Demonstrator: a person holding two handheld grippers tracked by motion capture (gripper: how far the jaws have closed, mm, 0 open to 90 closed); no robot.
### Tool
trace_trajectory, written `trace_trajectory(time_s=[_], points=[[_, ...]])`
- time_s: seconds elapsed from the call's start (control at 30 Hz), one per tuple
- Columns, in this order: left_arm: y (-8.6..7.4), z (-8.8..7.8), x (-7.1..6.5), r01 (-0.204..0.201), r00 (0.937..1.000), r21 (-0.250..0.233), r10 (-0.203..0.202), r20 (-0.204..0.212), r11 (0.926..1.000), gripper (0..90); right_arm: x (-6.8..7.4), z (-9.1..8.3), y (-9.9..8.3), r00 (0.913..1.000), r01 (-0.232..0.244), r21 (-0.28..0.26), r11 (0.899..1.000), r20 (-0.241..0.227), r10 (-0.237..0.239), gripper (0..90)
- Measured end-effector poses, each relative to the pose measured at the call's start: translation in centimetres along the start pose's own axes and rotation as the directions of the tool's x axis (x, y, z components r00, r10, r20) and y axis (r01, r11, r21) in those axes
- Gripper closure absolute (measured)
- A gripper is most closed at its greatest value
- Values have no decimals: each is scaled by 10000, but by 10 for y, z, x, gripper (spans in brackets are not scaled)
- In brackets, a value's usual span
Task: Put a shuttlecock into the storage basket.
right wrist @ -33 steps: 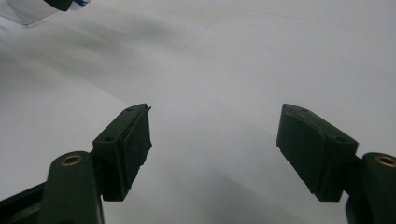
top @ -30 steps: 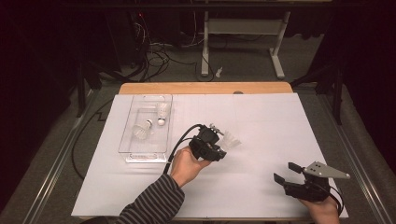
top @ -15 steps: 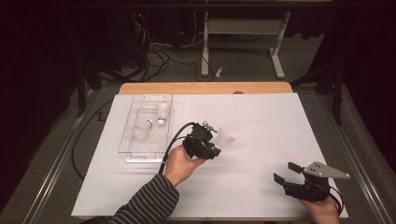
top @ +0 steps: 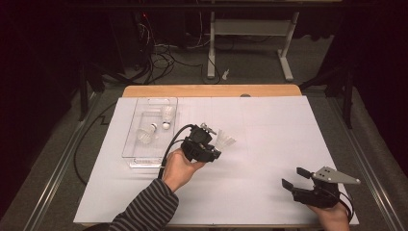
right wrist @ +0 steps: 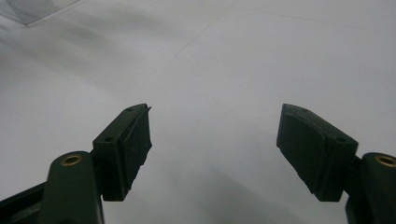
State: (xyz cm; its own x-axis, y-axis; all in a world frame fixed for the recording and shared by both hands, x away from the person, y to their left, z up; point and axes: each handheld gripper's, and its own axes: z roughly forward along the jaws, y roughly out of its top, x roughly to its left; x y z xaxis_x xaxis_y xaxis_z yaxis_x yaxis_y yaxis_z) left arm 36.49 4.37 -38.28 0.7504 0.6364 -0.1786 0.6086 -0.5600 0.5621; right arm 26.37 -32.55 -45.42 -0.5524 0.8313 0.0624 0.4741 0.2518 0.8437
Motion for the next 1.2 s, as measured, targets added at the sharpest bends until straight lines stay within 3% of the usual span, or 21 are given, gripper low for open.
trace_trajectory(time_s=[0.27,0.8,1.2], points=[[-5,-8,7,183,9997,-169,-186,-180,9997,651,0,0,0,10000,-9,18,10000,-7,9,267],[-15,-22,12,136,9988,-266,-148,-471,9996,651,0,0,0,10000,-2,9,10000,-3,2,267],[-25,-39,19,385,9972,-613,-422,-619,9974,650,0,0,0,10000,-9,7,10000,-8,9,266]])
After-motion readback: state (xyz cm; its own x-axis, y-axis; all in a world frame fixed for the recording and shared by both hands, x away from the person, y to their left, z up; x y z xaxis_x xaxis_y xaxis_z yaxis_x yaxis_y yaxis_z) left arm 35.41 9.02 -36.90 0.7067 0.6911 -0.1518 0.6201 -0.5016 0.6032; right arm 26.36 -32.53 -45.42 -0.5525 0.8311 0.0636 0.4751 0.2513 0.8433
